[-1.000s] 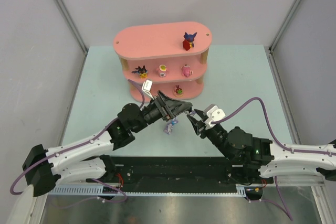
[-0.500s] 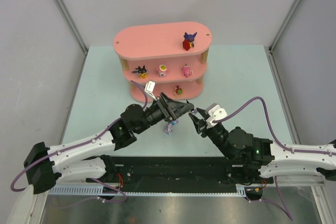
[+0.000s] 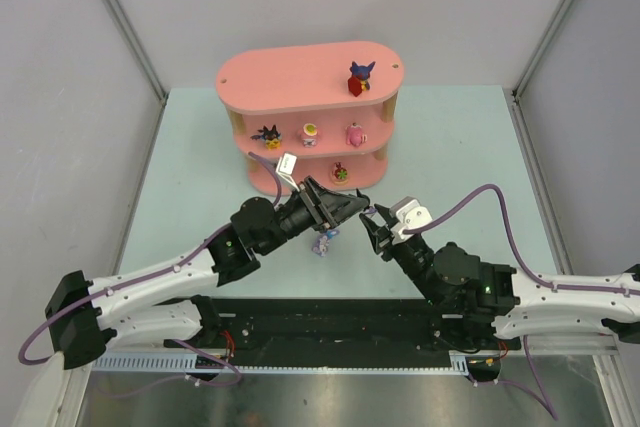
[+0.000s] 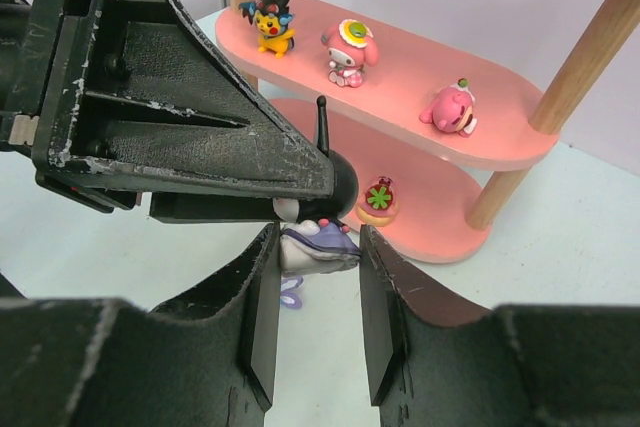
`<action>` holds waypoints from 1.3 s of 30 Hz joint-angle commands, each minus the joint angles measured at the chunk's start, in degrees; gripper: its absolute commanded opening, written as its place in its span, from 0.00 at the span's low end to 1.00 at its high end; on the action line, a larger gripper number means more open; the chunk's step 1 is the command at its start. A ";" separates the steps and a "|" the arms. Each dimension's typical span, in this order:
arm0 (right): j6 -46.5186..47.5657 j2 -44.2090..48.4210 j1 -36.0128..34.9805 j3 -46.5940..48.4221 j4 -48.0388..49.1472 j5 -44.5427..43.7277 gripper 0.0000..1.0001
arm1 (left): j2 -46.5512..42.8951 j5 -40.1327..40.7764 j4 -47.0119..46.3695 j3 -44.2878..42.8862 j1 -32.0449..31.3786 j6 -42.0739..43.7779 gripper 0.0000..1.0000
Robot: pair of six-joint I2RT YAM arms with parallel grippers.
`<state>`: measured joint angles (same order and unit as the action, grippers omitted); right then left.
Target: Place and organize the plastic toys onto the shelf
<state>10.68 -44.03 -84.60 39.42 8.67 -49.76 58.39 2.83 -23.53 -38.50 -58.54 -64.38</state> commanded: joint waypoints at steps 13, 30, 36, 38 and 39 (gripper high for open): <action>-0.04 2.10 -0.57 0.22 3.38 0.35 0.48 | -0.12 0.59 -0.73 -2.89 -0.61 1.88 0.01; -4.88 20.92 -0.48 1.45 -6.03 0.63 1.00 | -4.44 21.58 34.06 -24.93 -0.17 29.64 0.00; -5.23 20.21 -0.48 1.36 -5.85 -1.22 1.00 | 1.98 29.41 39.70 -39.97 2.11 45.54 0.00; -5.40 20.21 -0.48 1.36 -5.94 -1.04 1.00 | 5.06 31.35 38.91 -42.87 3.78 48.02 0.00; -5.58 20.30 -0.57 1.36 -6.20 -0.96 1.00 | 6.02 31.62 38.21 -43.49 4.40 50.29 0.00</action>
<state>6.00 -23.57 -84.79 39.79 2.76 -49.19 59.57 28.38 11.16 -78.26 -56.34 -26.06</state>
